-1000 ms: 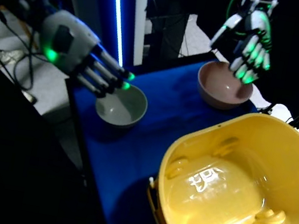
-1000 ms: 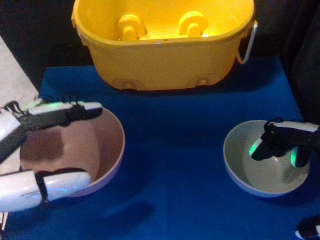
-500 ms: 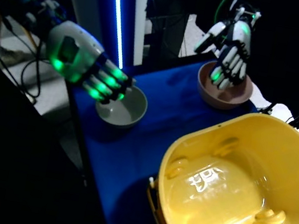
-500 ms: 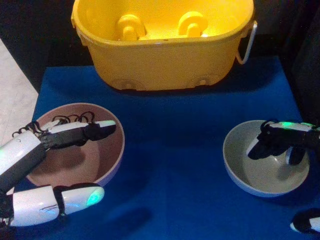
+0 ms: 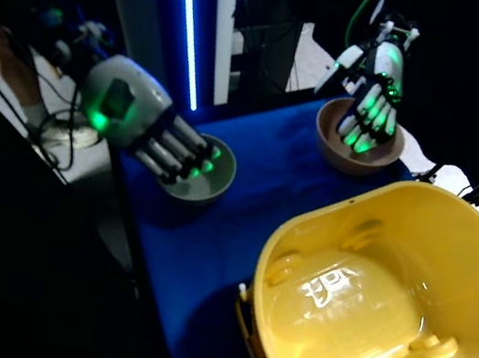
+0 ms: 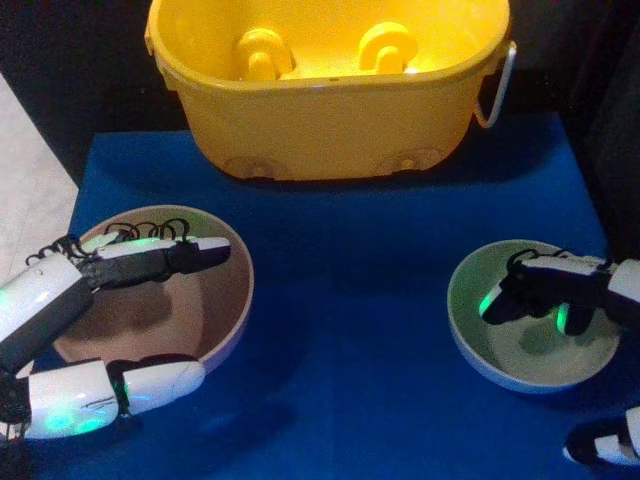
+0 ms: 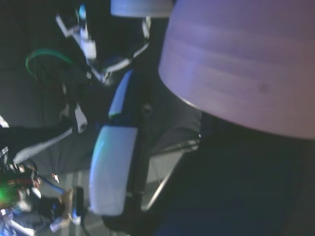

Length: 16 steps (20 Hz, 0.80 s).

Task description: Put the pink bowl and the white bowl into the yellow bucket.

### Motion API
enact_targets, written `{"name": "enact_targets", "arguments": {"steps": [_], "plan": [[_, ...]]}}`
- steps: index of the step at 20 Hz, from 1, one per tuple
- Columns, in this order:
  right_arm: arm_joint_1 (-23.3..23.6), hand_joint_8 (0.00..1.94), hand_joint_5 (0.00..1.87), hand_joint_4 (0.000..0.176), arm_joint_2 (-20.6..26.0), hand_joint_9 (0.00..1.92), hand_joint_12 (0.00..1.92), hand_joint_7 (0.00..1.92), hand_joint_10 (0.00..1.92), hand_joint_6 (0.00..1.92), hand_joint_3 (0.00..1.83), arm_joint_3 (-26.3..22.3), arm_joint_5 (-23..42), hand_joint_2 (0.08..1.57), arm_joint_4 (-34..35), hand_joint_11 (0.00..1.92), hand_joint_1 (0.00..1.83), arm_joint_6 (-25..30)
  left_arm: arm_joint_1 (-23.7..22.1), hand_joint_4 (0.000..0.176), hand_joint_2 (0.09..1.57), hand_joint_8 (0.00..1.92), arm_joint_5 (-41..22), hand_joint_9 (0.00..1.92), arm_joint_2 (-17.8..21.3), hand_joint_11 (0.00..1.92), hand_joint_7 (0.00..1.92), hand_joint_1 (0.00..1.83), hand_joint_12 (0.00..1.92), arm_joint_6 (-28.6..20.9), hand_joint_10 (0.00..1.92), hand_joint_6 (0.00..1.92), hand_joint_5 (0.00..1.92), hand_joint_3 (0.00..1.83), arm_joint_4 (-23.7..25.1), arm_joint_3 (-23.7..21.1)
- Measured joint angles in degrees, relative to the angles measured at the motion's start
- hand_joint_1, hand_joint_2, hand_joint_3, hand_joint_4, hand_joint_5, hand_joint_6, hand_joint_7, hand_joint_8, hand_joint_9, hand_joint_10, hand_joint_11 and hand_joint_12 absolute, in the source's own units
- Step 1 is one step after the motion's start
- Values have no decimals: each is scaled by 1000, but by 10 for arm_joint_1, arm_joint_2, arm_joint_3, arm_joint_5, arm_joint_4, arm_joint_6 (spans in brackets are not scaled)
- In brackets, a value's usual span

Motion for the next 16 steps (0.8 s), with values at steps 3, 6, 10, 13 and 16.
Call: {"name": "enact_targets", "arguments": {"steps": [3,6,10,13,16], "plan": [[-5,608,342,0,-17,97,1624,313,981,748,1,10,-2,835,3,0,937,0,0,0,1132,0,-4,316,-4,0,480,811,1199,2,68,3,491,4,0,6],[-7,565,341,0,-27,107,1640,328,956,750,4,22,-7,847,6,0,957,0,-2,0,1128,0,-12,311,-8,0,470,829,1192,1,57,0,495,0,0,13],[-8,549,341,0,-32,99,1612,331,953,744,5,29,-7,862,12,0,946,-1,-2,0,1117,1,-28,250,-15,0,419,847,1066,6,22,0,480,0,-1,19],[-9,531,345,0,-32,108,1585,336,946,726,4,30,-10,867,11,0,908,-1,-11,0,1036,1,-65,253,-17,0,394,911,1135,13,20,2,485,0,-2,17],[-9,535,308,0,-32,100,1630,327,952,759,9,33,-14,884,13,0,929,-1,-16,0,1003,0,-83,227,-9,0,344,934,1226,35,10,1,465,0,-4,4]]}}
